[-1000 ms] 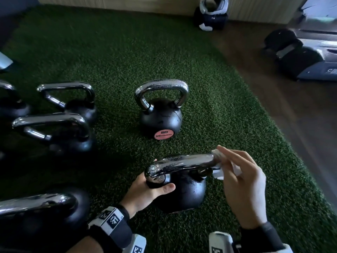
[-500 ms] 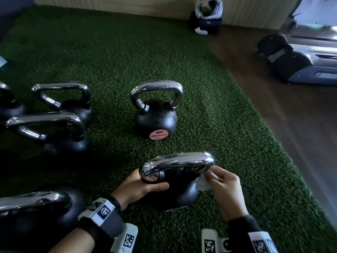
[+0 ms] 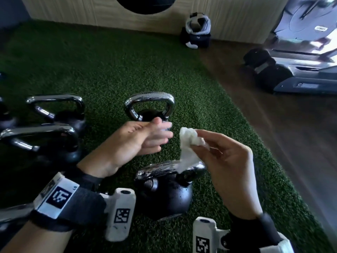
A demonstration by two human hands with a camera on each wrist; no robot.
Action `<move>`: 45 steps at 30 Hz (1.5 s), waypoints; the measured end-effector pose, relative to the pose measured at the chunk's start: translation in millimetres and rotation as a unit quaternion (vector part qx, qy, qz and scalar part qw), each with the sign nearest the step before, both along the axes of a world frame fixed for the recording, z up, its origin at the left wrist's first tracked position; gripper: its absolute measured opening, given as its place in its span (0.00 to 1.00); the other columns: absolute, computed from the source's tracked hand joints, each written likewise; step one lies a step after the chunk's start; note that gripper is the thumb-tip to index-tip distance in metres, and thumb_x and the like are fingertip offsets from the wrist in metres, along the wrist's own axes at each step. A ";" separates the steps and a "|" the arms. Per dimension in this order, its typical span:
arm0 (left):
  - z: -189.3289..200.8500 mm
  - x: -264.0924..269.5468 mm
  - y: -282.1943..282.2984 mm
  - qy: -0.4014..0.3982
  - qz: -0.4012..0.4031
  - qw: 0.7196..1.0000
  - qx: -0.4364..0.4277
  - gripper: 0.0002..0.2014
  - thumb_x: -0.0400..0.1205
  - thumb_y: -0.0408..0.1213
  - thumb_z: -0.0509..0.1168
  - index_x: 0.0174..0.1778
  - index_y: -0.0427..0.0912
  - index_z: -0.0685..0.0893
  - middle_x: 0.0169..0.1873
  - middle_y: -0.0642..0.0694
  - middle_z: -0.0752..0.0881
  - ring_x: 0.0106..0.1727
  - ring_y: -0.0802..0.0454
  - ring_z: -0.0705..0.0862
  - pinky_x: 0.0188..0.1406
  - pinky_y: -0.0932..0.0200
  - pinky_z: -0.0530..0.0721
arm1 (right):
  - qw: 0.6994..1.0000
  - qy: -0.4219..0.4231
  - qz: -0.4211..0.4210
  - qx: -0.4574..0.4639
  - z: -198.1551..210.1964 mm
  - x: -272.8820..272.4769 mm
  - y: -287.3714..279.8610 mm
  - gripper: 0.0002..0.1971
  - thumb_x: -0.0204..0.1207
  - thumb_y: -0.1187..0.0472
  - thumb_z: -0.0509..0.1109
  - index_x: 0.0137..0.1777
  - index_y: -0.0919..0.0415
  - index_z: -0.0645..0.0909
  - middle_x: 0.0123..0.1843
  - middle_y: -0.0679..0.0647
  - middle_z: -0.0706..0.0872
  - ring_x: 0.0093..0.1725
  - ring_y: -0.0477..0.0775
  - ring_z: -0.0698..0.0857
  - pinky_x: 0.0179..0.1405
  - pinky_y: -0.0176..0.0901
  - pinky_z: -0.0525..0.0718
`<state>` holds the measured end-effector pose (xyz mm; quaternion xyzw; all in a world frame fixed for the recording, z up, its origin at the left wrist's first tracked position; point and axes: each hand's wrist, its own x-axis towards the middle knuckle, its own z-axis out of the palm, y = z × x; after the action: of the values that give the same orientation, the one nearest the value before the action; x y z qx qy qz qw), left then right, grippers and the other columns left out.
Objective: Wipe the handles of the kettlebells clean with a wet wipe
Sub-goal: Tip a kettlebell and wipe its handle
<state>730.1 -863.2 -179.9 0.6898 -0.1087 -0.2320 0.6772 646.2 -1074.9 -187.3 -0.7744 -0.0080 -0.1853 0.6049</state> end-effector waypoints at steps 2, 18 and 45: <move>4.6 -8.1 -12.2 0.076 -0.009 0.996 -0.051 0.28 0.80 0.54 0.64 0.68 0.37 0.87 0.49 0.40 0.92 0.47 0.52 0.93 0.50 0.59 0.93 | 0.999 -0.013 0.005 -0.046 5.1 3.2 8.3 0.12 0.71 0.59 0.86 0.50 0.43 0.94 0.45 0.40 0.95 0.43 0.48 0.92 0.45 0.52 0.92; -41.5 -49.7 -18.5 -0.410 0.053 0.897 0.158 0.13 0.83 0.38 0.75 0.64 0.45 0.91 0.58 0.58 0.92 0.60 0.67 0.89 0.64 0.64 0.85 | 0.980 0.190 0.043 0.039 -125.6 -19.7 -60.1 0.30 0.72 0.70 0.83 0.68 0.41 0.84 0.62 0.40 0.92 0.61 0.42 0.90 0.56 0.38 0.89; -123.1 -87.8 27.2 -0.385 0.214 0.893 0.091 0.16 0.86 0.29 0.71 0.70 0.38 0.86 0.67 0.51 0.88 0.67 0.55 0.89 0.65 0.59 0.88 | 0.984 0.160 0.029 0.072 -183.0 -0.9 -27.2 0.10 0.74 0.63 0.82 0.53 0.55 0.89 0.52 0.49 0.96 0.55 0.48 0.94 0.57 0.46 0.90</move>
<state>642.4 -836.1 -303.1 0.7905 -0.1893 0.1937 0.5493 645.3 -1102.1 -370.3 -0.7482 0.0795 -0.0411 0.6574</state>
